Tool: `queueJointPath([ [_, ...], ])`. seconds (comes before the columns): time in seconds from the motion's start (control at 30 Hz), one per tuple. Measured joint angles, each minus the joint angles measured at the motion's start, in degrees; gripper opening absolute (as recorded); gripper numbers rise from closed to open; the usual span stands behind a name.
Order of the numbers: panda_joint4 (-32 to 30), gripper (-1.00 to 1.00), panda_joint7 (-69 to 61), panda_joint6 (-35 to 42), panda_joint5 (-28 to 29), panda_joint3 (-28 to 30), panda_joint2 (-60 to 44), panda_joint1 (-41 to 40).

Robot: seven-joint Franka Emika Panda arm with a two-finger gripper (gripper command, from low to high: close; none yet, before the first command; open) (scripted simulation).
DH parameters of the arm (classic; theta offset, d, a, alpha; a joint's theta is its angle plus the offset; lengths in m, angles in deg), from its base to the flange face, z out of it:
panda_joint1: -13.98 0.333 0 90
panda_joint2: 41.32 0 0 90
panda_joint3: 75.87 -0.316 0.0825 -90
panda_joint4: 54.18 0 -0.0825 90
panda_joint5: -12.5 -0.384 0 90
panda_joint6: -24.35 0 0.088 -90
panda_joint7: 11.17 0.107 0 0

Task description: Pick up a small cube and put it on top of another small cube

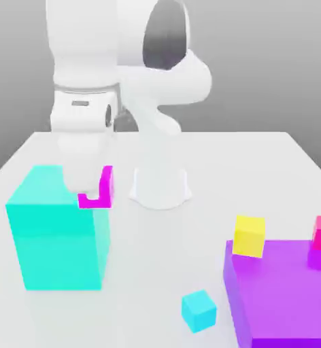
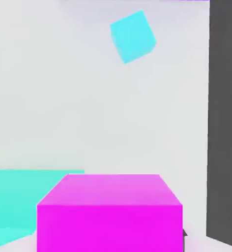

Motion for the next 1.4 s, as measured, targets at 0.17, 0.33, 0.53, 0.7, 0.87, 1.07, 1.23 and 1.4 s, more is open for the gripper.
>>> queueJointPath([
  [0.17, -2.3, -1.00, -12.0, 3.4, 4.7, 5.3, 6.3, -3.6],
  [0.33, -4.6, -1.00, -23.6, 7.0, 9.8, 10.2, 13.0, -7.4],
  [0.53, -8.2, -1.00, -33.9, 7.1, 15.5, 15.9, 17.4, -10.9],
  [0.7, -12.0, 1.00, -34.3, -1.1, 17.5, 19.4, 13.1, -10.7],
  [0.87, -12.3, 1.00, -34.4, -1.8, 17.6, 19.7, 12.7, -10.6],
  [1.07, -7.1, 1.00, -34.0, 9.5, 15.0, 15.5, 18.9, -11.4],
  [1.23, -4.0, 1.00, -23.7, 7.9, 12.4, 12.3, 13.7, -10.7],
  [1.4, -1.7, 1.00, -12.4, 1.0, 8.7, 7.9, 4.0, -6.5],
])
